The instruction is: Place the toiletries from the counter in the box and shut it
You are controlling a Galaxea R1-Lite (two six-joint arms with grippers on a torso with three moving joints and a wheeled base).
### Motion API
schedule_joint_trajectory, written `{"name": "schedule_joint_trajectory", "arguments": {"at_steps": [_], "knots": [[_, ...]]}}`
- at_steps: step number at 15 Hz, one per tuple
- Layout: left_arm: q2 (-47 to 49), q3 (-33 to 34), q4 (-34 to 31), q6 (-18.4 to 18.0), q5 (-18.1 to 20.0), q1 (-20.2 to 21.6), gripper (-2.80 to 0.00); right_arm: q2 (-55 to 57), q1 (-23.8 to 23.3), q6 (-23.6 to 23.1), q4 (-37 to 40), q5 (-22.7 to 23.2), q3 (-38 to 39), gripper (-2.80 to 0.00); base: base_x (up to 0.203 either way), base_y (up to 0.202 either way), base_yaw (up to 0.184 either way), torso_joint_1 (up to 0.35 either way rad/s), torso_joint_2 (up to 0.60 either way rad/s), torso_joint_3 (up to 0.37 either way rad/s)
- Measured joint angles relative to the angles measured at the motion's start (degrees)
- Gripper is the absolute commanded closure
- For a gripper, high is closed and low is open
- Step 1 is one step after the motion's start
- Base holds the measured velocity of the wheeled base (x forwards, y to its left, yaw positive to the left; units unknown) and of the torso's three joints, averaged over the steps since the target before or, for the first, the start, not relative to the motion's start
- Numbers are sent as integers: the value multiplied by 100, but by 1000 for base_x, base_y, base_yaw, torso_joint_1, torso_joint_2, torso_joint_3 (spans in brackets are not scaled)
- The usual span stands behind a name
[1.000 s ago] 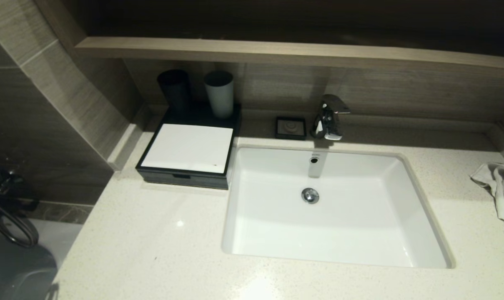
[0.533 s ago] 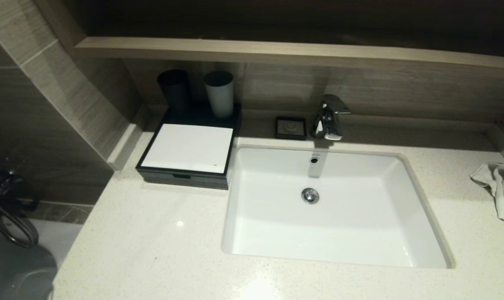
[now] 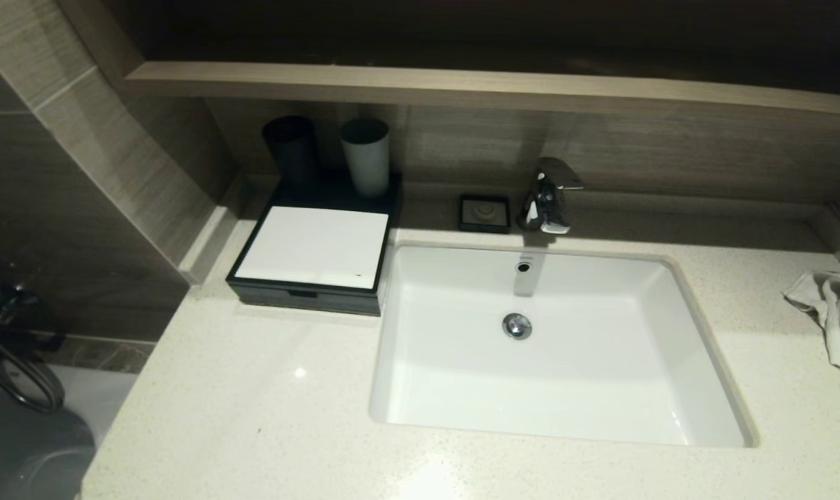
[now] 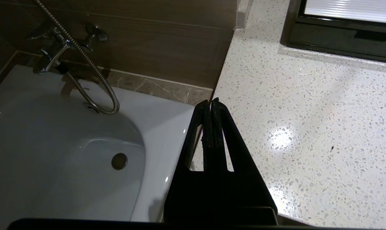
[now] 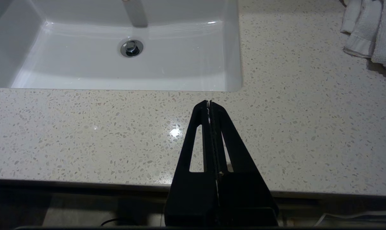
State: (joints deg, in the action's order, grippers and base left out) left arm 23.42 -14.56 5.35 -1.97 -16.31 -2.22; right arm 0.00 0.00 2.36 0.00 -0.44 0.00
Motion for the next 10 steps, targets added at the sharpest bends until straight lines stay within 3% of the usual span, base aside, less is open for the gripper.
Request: {"name": "schedule_joint_trajectory", "arguments": {"at_steps": [6, 10], "knots": [[-395, 45, -173, -23, 28, 138, 0, 0, 0, -2, 0, 2, 0, 0, 0, 0, 0, 0, 0, 0], [-936, 89, -570, -433, 228, 260, 0, 0, 0, -2, 0, -2, 0, 0, 0, 0, 0, 0, 0, 0]]}}
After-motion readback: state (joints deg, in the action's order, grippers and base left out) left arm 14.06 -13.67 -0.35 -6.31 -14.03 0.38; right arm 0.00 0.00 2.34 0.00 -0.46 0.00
